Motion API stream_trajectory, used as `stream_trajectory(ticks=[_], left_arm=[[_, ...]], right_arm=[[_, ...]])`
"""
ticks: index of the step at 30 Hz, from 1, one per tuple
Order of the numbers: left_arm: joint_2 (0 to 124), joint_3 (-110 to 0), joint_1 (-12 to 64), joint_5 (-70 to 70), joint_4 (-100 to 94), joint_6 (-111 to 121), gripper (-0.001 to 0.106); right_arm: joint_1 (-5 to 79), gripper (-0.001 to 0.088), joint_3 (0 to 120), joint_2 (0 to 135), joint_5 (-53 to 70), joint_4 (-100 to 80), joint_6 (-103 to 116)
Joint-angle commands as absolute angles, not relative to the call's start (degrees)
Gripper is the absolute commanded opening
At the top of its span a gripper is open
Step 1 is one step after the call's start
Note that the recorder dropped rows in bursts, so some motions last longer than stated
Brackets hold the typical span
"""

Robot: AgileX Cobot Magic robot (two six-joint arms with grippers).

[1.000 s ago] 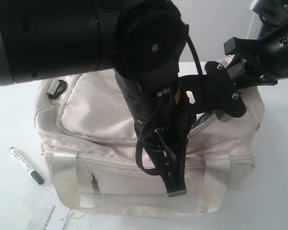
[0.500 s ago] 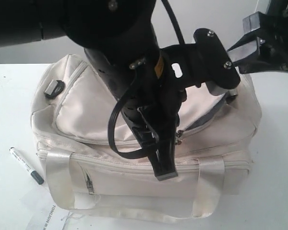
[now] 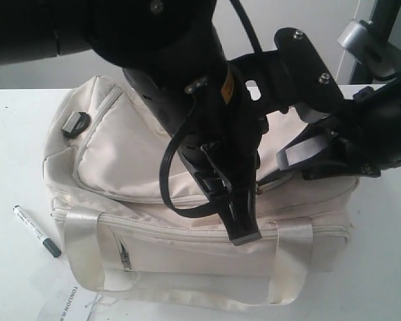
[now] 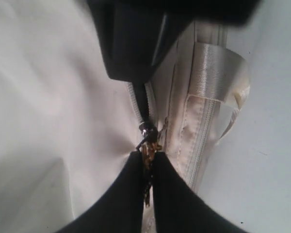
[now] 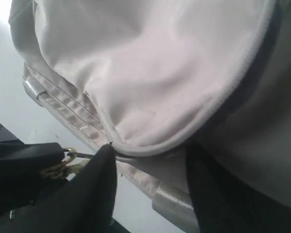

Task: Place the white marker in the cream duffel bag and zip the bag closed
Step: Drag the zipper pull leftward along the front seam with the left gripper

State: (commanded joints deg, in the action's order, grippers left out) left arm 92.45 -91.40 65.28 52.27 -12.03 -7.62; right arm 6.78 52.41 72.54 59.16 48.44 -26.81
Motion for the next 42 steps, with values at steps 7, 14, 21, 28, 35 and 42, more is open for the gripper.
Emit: stream_trajectory(ticks=[7, 14, 21, 28, 35, 42], left_arm=[[92.45, -91.40, 65.28, 52.27, -11.46, -7.48, 0.000], [92.45, -91.40, 65.28, 52.37, -10.77, -7.48, 0.000], [92.45, -91.40, 65.28, 52.37, -10.77, -7.48, 0.000], [92.45, -91.40, 65.28, 55.73, -10.79, -7.48, 0.000], [92.45, -91.40, 65.28, 59.77, -10.79, -7.48, 0.000], [92.45, -91.40, 65.28, 63.85, -10.79, -7.72, 0.000]], right_arm=[[6.95, 0.0437, 51.94, 72.63, 55.24, 54.64, -26.81], [6.95, 0.0437, 51.94, 74.12, 53.02, 55.83, -26.81], [6.95, 0.0319, 51.94, 75.88, 52.45, 54.18, -26.81], [6.71, 0.0000, 52.08, 75.89, 47.91, 54.00, -29.51], [6.16, 0.0000, 53.88, 75.89, 47.75, 53.90, -29.81], [6.16, 0.0000, 55.42, 75.89, 48.03, 53.90, -30.78]])
